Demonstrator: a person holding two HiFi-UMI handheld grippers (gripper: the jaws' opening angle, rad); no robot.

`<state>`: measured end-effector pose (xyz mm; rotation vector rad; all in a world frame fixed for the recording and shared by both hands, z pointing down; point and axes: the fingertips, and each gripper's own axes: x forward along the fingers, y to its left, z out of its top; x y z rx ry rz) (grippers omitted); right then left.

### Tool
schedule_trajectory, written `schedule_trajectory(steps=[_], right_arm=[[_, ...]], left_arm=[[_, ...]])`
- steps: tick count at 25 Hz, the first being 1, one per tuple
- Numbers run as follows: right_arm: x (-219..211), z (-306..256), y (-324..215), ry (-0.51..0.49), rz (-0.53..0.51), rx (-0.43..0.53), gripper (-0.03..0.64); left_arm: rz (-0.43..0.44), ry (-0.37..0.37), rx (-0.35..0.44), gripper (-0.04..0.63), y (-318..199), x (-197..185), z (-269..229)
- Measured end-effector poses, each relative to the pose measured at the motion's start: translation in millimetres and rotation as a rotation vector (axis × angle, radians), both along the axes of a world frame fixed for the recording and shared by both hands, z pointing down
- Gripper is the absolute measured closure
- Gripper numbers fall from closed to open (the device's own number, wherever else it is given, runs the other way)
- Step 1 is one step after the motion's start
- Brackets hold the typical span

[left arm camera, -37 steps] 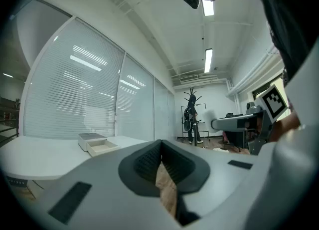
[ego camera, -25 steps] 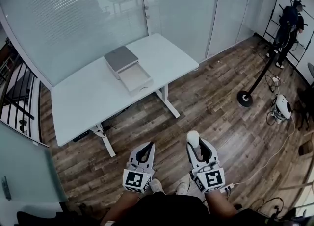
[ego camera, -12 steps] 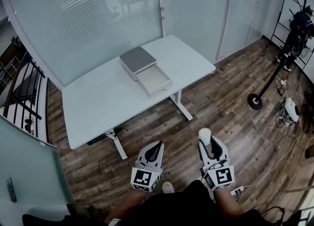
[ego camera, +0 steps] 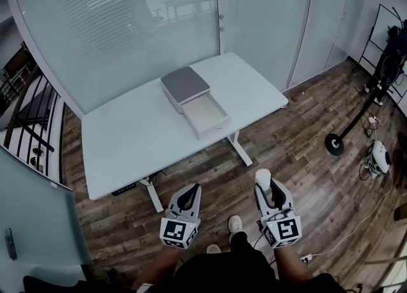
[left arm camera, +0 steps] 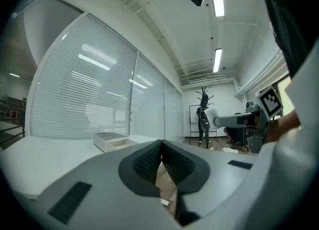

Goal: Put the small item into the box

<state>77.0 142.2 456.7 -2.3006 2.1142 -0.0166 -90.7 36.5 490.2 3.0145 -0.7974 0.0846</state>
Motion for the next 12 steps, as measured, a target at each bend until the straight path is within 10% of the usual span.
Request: schedule_trajectory(steps=[12], right_arm=[[40,-4,-83,0.096,-0.127,0.024,0.451]], left_arm=[[-0.042,-0.061,0.025,0.581,-53,61,9]])
